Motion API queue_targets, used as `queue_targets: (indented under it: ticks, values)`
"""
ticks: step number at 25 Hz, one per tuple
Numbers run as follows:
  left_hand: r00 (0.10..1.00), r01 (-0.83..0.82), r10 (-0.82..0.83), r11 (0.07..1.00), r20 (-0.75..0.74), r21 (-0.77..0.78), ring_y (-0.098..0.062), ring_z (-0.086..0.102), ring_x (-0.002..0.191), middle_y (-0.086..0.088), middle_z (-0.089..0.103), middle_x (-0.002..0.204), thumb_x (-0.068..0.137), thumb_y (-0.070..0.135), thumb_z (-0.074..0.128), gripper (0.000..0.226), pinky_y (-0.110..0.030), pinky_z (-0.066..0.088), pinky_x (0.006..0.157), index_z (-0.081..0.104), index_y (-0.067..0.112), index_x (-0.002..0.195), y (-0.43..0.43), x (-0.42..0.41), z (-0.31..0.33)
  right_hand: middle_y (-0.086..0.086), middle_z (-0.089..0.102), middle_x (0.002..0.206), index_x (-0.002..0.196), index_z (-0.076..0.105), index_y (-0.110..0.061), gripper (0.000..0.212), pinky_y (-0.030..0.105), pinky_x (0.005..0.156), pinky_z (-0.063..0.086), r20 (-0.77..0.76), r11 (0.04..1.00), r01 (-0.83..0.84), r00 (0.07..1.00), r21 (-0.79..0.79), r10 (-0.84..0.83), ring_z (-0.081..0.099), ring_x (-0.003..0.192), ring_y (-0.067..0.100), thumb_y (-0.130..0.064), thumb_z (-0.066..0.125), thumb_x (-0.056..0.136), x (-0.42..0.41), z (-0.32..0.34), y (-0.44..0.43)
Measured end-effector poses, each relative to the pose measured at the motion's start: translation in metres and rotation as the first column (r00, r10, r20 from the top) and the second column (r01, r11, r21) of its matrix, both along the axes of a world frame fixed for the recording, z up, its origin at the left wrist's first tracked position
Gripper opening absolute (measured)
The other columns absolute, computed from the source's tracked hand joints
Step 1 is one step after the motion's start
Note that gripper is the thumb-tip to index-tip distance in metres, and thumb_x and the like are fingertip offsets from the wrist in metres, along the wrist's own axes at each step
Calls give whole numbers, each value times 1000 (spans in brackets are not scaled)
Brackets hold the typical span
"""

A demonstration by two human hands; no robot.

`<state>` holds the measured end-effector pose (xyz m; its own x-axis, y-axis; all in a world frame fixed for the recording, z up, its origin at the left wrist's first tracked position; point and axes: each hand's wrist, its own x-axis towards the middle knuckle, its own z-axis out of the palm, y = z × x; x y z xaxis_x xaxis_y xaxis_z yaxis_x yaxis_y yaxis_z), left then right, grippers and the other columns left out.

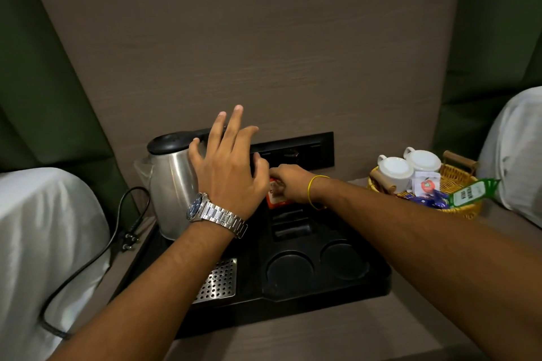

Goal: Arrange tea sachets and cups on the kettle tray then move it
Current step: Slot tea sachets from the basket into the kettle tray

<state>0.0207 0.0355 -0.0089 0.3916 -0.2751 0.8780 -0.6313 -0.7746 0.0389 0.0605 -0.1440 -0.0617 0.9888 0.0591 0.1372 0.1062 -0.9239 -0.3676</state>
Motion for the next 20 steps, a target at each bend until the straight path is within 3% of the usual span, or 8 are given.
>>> queue_targets:
  ticks: [2,5,9,12,14,17,18,20]
  values:
    - [1000,6,-6,1000,4,-11,-18,30,148,4,37,159,76,33,57,46,-62,30,107,57,28,121,-3,-1,1,5,51,111,127,59,-16,33,39,93,51,-5,1000,15,1000,23,-15,56,100,23,-15,63,94,0,-7,0]
    - [1000,8,-8,1000,5,-5,-18,30,148,4,37,159,76,34,57,44,-61,30,107,57,28,120,-5,-2,-1,11,48,127,136,50,-21,44,45,99,49,-6,999,40,999,10,-40,54,112,33,-24,61,94,-7,-8,-3]
    - [1000,22,-23,1000,16,13,-17,30,148,3,37,159,77,34,55,41,-60,28,108,58,26,118,-3,-1,-6,12,49,137,143,44,-21,57,48,103,46,154,993,100,984,-58,-90,50,120,37,-42,60,92,-40,8,-17]
    - [998,40,-41,999,39,21,-17,30,148,4,39,158,79,33,55,38,-59,27,109,59,26,116,-5,-2,-9,13,61,127,127,58,-19,46,42,96,50,310,970,234,929,-67,-203,60,116,36,-46,61,91,-91,39,-57]
    - [997,48,-50,998,56,30,-17,31,148,4,40,157,79,34,53,36,-57,25,108,60,25,114,-6,-3,-9,16,69,115,111,65,-17,39,39,82,50,339,847,496,843,-189,-418,66,108,39,-47,59,88,-134,60,-105]
    - [997,47,-49,998,67,40,-17,32,147,4,41,157,80,34,52,34,-56,25,107,62,24,111,-12,-7,-8,19,70,117,111,69,-13,57,37,75,47,196,530,779,608,-335,-770,68,106,40,-60,58,83,-207,77,-175]
    - [997,48,-51,998,63,42,-17,32,148,4,41,157,81,34,52,34,-57,26,107,62,24,111,-15,-10,-7,18,71,116,112,70,-13,60,36,76,48,128,477,801,550,-361,-826,68,105,39,-63,58,83,-224,75,-188]
    - [996,66,-68,997,52,47,-18,32,148,3,40,157,81,34,52,34,-59,26,108,62,23,111,-20,-14,-5,18,72,103,108,70,-10,51,33,73,50,-5,486,818,510,-306,-860,69,96,36,-54,64,84,-242,65,-201]
